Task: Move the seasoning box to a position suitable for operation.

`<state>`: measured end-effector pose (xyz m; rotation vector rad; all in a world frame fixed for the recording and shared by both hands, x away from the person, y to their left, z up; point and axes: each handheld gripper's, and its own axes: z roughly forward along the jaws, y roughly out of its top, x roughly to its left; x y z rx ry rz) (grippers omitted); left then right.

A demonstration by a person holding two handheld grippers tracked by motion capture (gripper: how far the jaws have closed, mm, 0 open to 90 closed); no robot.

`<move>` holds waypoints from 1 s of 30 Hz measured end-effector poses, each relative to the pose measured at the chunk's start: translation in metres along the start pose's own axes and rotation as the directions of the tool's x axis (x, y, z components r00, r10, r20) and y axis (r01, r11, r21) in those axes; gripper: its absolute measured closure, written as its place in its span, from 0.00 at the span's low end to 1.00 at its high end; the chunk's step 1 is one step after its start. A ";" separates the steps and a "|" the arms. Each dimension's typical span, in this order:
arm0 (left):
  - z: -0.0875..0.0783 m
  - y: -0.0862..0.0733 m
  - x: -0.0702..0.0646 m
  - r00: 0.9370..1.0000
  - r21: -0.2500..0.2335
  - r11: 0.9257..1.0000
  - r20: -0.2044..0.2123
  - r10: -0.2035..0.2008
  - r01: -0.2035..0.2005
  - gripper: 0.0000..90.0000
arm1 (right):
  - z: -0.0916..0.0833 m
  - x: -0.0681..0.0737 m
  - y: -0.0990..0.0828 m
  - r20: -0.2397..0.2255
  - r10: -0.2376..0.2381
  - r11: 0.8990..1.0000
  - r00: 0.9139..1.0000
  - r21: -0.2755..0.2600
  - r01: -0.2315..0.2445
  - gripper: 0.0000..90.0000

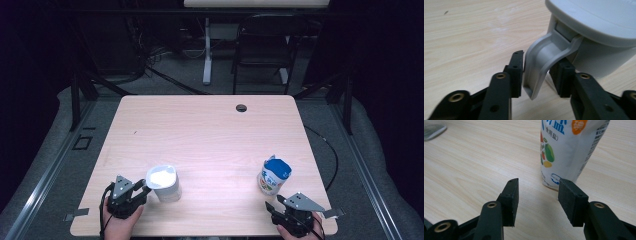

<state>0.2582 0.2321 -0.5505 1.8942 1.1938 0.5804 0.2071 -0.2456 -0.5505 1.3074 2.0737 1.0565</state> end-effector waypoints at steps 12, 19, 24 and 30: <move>0.004 -0.001 0.000 0.999 0.008 0.999 -0.021 0.042 -0.041 0.78 | 0.005 0.006 0.001 -0.012 -0.020 1.000 1.000 0.011 0.020 0.56; 0.003 -0.002 -0.002 0.998 0.008 0.998 -0.030 0.055 -0.055 0.79 | 0.006 0.006 0.000 -0.008 -0.022 1.000 1.000 0.011 0.022 0.56; 0.003 -0.002 -0.003 0.998 0.008 0.998 -0.028 0.062 -0.062 0.79 | 0.005 0.006 0.001 -0.009 -0.022 1.000 1.000 0.008 0.022 0.56; 0.003 -0.001 -0.008 0.997 0.006 0.997 -0.021 0.073 -0.073 0.80 | 0.006 0.007 0.001 -0.010 -0.030 1.000 1.000 0.009 0.030 0.56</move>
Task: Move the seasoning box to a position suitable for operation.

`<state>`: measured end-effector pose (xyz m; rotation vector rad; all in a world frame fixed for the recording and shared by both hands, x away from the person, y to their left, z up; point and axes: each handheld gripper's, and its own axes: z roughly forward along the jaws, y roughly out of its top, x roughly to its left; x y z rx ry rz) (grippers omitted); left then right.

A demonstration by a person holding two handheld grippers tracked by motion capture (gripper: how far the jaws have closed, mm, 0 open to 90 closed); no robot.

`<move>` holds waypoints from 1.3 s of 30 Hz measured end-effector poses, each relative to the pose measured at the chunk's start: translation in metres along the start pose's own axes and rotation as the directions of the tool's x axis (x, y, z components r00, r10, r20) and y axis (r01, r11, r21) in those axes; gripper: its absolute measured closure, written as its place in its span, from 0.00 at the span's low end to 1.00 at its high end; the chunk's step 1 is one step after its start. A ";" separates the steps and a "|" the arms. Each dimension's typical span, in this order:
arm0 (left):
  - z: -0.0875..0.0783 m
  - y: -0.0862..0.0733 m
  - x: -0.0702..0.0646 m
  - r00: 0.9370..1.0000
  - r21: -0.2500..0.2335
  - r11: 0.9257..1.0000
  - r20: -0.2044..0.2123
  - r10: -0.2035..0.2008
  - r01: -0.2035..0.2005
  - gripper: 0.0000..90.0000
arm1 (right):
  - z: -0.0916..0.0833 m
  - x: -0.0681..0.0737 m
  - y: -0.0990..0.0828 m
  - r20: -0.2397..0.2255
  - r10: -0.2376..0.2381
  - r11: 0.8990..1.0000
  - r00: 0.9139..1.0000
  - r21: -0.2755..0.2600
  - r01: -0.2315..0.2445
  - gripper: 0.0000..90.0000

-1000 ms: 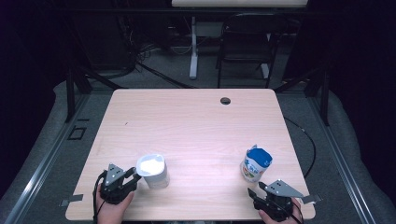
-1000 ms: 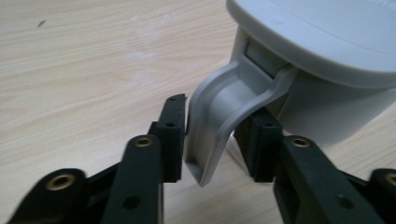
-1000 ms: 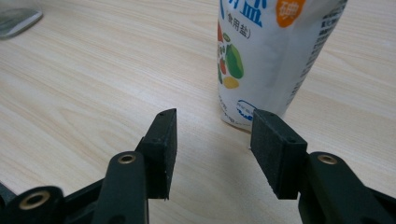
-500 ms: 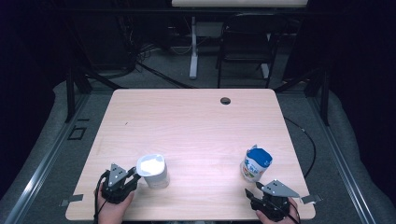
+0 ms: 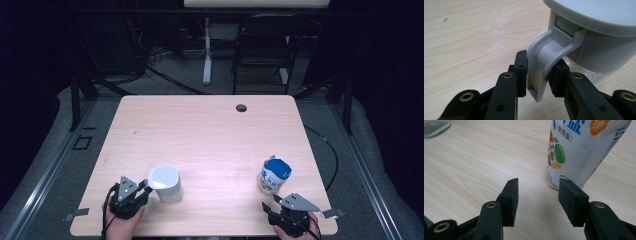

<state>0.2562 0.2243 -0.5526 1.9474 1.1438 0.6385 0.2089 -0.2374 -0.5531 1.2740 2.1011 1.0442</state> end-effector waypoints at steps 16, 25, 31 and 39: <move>0.002 0.005 -0.021 0.999 -0.001 0.999 0.026 0.047 -0.047 0.80 | 0.000 0.003 0.002 0.000 -0.017 1.000 1.000 0.004 0.017 0.56; 0.005 0.009 -0.035 0.998 0.001 0.998 0.040 0.057 -0.057 0.81 | 0.002 0.007 0.003 -0.010 -0.033 0.999 0.999 -0.002 0.033 0.56; 0.010 0.012 -0.053 0.993 0.009 0.995 0.065 0.101 -0.101 0.81 | 0.004 0.012 0.004 -0.021 -0.044 0.999 0.999 -0.001 0.044 0.56; 0.015 0.015 -0.068 0.989 0.007 0.993 0.086 0.116 -0.118 0.81 | 0.006 0.015 0.005 -0.030 -0.060 0.998 0.998 0.004 0.060 0.56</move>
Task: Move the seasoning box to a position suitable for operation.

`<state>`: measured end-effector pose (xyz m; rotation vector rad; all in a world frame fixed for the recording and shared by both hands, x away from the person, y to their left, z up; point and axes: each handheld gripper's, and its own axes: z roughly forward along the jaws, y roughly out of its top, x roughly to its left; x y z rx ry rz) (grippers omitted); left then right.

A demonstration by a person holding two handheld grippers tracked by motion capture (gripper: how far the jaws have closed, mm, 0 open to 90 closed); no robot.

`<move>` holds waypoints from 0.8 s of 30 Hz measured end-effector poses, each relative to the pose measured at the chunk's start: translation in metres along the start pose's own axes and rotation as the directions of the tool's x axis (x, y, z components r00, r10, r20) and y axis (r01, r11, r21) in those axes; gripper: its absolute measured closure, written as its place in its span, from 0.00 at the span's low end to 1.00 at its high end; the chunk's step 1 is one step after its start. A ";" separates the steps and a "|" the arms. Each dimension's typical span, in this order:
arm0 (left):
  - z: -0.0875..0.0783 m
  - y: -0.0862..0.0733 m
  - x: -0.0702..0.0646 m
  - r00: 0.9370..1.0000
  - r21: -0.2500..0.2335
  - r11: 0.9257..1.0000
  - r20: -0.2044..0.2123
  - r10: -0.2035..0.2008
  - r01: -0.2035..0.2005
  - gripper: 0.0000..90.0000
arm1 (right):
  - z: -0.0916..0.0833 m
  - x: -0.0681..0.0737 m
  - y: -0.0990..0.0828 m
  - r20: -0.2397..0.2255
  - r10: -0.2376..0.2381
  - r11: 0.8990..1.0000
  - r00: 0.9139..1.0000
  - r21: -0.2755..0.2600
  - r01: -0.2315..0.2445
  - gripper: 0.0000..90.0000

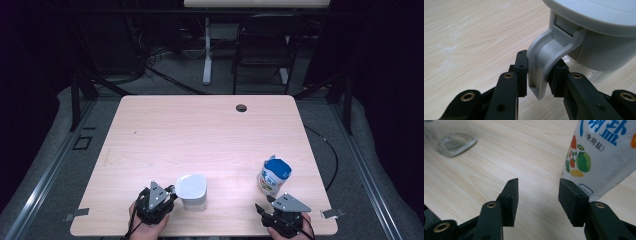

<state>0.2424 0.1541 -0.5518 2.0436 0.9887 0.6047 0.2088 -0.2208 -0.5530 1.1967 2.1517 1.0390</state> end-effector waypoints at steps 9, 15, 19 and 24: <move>0.003 0.003 -0.012 1.000 -0.002 1.000 0.017 0.013 -0.013 0.81 | 0.004 0.005 0.002 -0.010 -0.012 1.000 1.000 0.001 0.012 0.56; 0.003 0.004 -0.019 1.000 -0.001 1.000 0.014 0.017 -0.017 0.81 | 0.006 0.008 0.003 -0.014 -0.024 1.000 1.000 0.007 0.024 0.56; 0.004 0.005 -0.022 1.000 -0.005 1.000 0.015 0.014 -0.014 0.81 | 0.008 0.009 0.004 -0.019 -0.029 1.000 0.999 0.007 0.029 0.56; 0.003 0.004 -0.024 1.000 -0.007 1.000 0.024 0.018 -0.018 0.80 | 0.010 0.012 0.004 -0.024 -0.033 0.999 0.999 0.003 0.033 0.56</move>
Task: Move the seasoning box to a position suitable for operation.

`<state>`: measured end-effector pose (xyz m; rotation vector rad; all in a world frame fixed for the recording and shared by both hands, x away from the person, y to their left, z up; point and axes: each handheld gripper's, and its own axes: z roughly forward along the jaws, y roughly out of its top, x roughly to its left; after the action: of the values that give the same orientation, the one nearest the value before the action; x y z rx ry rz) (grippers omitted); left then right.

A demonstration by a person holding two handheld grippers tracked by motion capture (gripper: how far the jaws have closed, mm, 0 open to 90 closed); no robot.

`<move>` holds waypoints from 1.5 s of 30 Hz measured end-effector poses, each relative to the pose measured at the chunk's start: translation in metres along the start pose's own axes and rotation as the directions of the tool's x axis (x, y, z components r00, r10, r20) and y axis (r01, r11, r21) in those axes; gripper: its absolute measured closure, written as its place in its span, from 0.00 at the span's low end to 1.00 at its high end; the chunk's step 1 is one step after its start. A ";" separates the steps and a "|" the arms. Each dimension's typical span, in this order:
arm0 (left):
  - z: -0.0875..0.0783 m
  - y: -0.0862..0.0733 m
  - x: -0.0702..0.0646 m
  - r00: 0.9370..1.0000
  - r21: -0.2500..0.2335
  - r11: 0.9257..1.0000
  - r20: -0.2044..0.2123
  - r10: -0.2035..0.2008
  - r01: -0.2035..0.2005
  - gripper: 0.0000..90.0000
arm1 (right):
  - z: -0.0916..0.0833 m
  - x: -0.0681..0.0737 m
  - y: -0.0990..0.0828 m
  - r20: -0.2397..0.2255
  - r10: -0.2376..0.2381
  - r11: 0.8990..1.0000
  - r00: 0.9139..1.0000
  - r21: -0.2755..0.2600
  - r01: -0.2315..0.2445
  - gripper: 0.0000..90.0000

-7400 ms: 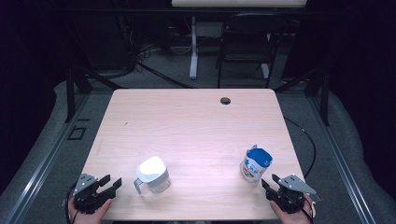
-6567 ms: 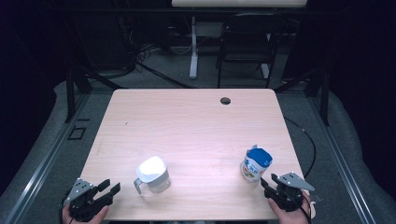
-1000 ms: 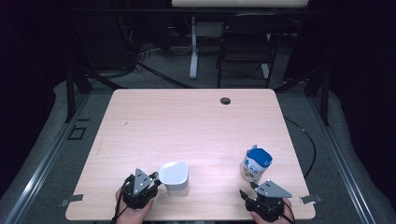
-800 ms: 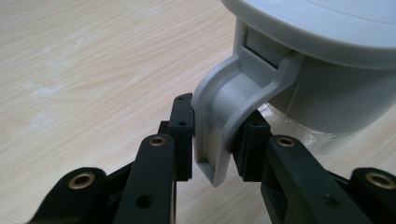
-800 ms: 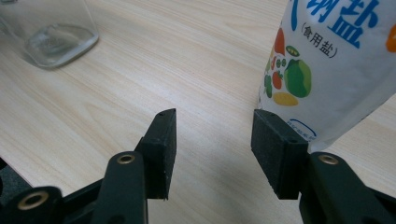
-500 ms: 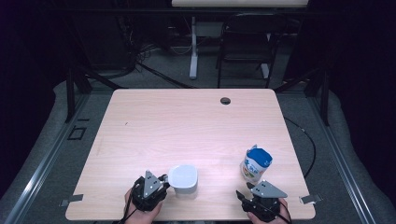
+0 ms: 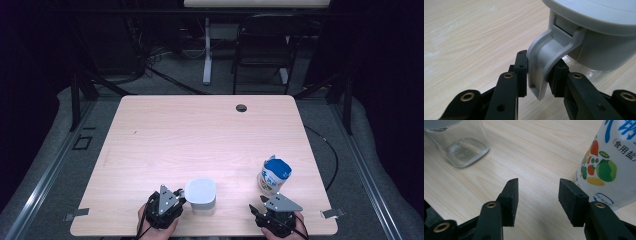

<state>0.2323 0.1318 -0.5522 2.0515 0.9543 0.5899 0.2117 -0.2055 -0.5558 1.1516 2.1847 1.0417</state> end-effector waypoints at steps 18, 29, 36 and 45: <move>-0.017 -0.004 0.006 0.999 -0.030 0.999 0.033 -0.017 0.018 0.69 | -0.001 0.004 0.003 -0.020 -0.018 1.000 1.000 -0.008 0.018 0.56; -0.039 -0.004 0.018 0.994 -0.054 0.996 0.087 -0.070 0.074 0.66 | 0.000 0.018 0.019 -0.054 -0.047 0.998 0.997 -0.044 0.044 0.59; -0.040 -0.002 0.026 0.992 -0.070 0.993 0.089 -0.088 0.094 0.65 | 0.006 0.026 0.035 -0.069 -0.069 0.997 0.995 -0.044 0.066 0.64; -0.033 0.003 0.037 0.986 -0.054 0.989 0.104 -0.130 0.136 0.68 | 0.024 0.034 0.054 -0.113 -0.103 0.995 0.988 -0.028 0.101 0.74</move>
<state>0.2343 0.1748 -0.5277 1.9276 0.9928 0.4355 0.2364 -0.1472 -0.5292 0.9815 2.2880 1.1088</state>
